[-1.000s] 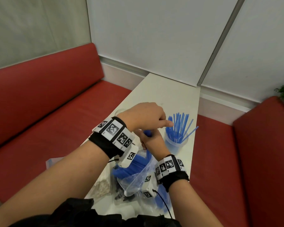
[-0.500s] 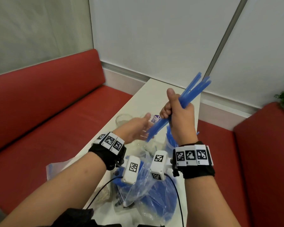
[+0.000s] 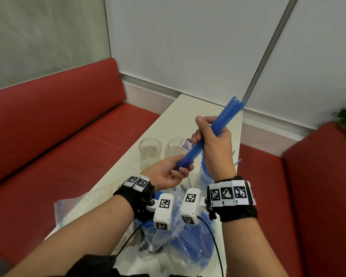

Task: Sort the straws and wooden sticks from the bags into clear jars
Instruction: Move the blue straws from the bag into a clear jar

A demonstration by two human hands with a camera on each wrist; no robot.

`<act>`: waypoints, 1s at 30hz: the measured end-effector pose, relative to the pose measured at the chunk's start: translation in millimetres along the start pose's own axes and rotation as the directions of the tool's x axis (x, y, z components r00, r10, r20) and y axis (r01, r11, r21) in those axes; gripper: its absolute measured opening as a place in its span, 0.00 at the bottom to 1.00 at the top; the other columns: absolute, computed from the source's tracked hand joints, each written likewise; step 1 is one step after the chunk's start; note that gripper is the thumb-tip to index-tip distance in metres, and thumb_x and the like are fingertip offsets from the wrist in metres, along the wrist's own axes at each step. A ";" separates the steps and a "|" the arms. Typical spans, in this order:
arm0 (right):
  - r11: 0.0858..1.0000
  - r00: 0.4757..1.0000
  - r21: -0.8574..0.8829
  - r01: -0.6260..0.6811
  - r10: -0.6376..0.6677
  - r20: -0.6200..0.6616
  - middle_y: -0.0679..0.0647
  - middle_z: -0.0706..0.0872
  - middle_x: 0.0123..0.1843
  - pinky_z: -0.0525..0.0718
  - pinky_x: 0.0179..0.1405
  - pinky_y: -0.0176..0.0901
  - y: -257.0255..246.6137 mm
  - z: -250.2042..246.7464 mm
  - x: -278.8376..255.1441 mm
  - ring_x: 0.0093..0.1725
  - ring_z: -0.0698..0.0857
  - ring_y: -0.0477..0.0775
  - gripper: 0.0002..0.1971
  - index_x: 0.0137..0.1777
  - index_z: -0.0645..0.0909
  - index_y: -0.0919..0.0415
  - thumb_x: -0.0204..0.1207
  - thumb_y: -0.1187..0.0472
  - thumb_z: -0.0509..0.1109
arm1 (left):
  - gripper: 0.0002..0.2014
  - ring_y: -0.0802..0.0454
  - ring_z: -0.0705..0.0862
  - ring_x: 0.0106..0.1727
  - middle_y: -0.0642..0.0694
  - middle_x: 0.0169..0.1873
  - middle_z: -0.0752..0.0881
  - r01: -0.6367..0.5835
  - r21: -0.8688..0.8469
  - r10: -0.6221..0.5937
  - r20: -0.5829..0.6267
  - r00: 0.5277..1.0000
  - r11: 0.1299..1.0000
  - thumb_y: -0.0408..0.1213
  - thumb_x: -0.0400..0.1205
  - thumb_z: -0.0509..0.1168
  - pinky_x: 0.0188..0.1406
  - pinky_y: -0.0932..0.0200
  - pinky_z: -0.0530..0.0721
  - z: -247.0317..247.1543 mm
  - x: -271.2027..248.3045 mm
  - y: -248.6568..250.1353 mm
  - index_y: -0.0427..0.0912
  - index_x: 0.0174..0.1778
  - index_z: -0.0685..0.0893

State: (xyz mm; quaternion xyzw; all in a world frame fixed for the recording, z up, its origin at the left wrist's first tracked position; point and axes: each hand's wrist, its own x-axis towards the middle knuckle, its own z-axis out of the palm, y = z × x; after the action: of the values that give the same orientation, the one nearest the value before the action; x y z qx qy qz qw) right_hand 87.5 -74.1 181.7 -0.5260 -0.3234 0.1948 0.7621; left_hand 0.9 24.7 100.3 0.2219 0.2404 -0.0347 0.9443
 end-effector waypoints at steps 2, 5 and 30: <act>1.000 0.999 -0.010 -0.024 0.025 0.040 0.53 0.76 0.26 0.84 0.41 0.47 1.1 -1.1 -1.3 0.30 0.80 0.55 0.10 0.43 0.83 0.56 0.80 0.52 0.76 | 0.12 0.60 0.72 0.19 0.42 0.35 0.80 -0.004 -0.026 0.004 0.018 1.000 1.000 0.43 0.84 0.64 0.06 0.73 0.64 0.9 -0.3 -1.2 0.34 0.48 0.79; 0.993 0.986 -0.097 -0.073 0.087 0.141 0.55 0.83 0.30 0.88 0.54 0.56 -5.2 -11.6 -1.3 0.38 0.87 0.59 0.12 0.38 0.85 0.53 0.79 0.48 0.77 | 0.13 0.62 0.66 0.16 0.44 0.30 0.78 -0.070 -0.017 0.069 -0.058 0.996 0.997 0.42 0.79 0.69 0.06 0.73 0.58 0.1 2.1 -1.9 0.36 0.46 0.76; 0.503 0.895 -0.741 -0.445 0.231 -0.380 0.64 0.90 0.54 0.86 0.57 0.51 78.6 -123.0 33.5 0.51 0.88 0.61 0.12 0.53 0.88 0.66 0.77 0.57 0.79 | 0.10 0.47 0.88 0.46 0.41 0.44 0.91 0.168 0.980 0.333 -0.123 0.935 -0.108 0.23 0.79 0.64 0.40 0.69 0.81 -58.5 28.3 -16.0 0.32 0.48 0.92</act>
State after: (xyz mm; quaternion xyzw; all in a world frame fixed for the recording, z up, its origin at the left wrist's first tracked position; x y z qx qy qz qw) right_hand 200.7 -106.8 89.2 -0.8872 -0.1748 0.1077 0.4132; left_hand -2.6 36.9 34.6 0.8649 0.2749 -0.1026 0.4073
